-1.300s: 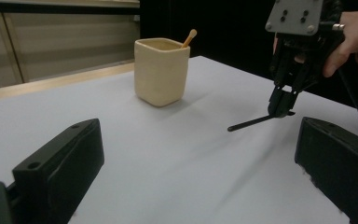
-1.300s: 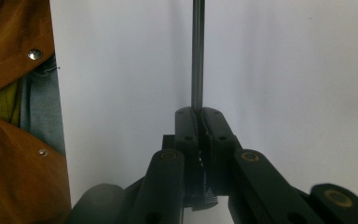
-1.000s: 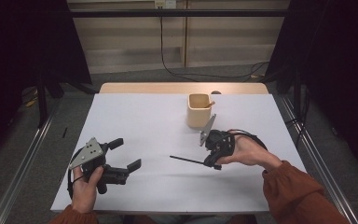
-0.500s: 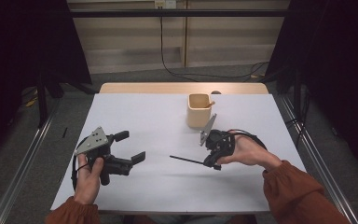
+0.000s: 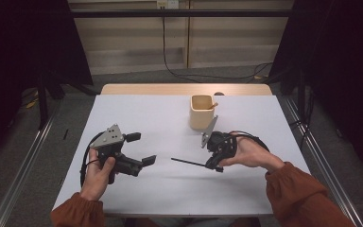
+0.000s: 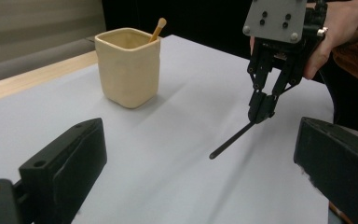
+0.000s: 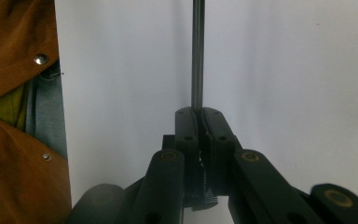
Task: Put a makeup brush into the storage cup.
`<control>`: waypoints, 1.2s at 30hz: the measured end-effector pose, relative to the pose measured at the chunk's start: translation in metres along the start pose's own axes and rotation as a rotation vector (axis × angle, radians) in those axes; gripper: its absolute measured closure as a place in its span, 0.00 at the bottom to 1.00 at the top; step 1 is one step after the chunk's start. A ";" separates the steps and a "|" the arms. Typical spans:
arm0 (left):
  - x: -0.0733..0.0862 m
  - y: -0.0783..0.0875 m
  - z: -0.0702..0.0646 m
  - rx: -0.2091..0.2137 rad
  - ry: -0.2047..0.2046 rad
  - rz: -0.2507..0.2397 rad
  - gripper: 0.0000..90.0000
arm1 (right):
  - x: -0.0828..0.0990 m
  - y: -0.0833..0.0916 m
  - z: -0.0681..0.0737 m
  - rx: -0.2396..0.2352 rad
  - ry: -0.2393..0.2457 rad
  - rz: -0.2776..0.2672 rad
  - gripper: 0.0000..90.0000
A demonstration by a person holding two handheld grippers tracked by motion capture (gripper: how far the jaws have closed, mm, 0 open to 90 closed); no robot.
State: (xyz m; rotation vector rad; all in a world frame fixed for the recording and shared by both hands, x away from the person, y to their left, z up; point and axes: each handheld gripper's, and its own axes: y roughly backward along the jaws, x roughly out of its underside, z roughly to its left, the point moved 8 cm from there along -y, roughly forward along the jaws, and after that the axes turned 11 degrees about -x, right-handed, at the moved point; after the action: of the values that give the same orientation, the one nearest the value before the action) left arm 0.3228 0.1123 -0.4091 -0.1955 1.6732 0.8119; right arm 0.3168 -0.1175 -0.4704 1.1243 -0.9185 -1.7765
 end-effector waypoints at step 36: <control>-0.011 -0.041 -0.025 0.153 -0.210 0.300 0.05 | -0.010 -0.003 0.006 -0.013 0.051 0.045 0.95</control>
State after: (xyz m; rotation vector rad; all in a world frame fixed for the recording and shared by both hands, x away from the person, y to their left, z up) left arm 0.3274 0.0637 -0.4143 0.2453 1.5759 0.8877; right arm 0.3131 -0.1063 -0.4676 1.1272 -0.8936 -1.7078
